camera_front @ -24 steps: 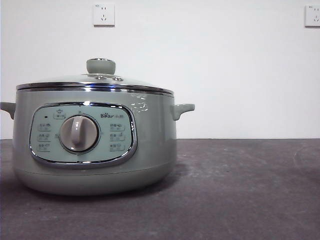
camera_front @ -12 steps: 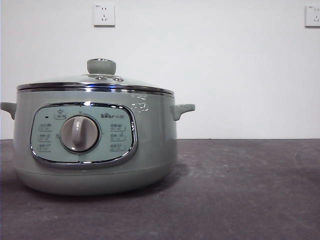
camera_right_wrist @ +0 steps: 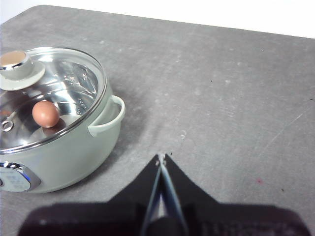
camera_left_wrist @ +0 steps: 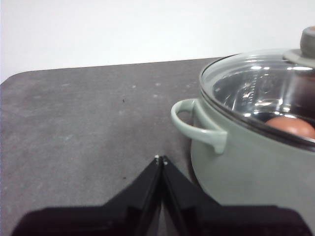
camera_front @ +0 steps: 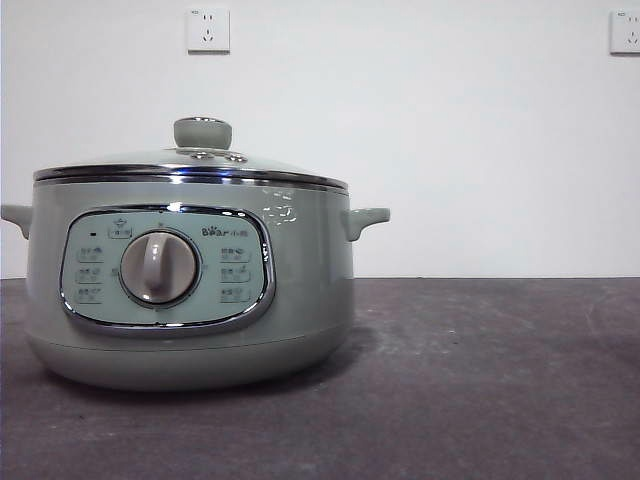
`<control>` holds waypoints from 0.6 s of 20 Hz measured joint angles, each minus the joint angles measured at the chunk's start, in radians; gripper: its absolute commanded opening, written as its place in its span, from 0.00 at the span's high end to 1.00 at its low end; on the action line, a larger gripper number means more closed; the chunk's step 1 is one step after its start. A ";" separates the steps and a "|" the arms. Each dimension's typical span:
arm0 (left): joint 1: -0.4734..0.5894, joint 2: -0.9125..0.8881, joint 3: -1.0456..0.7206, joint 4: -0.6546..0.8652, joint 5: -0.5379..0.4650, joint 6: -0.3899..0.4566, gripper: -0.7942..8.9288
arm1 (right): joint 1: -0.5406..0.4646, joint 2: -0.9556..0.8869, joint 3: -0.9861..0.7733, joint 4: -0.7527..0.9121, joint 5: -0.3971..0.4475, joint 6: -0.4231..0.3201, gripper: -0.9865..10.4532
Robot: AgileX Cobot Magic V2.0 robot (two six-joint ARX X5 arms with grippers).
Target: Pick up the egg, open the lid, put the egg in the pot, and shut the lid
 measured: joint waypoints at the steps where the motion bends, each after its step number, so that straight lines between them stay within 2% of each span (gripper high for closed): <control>1: 0.000 -0.009 -0.010 -0.001 0.000 0.000 0.92 | 0.000 0.000 0.000 0.000 0.000 0.000 0.93; 12: 0.000 -0.058 -0.066 -0.022 -0.003 0.000 0.92 | 0.000 0.000 0.000 0.000 0.000 0.000 0.93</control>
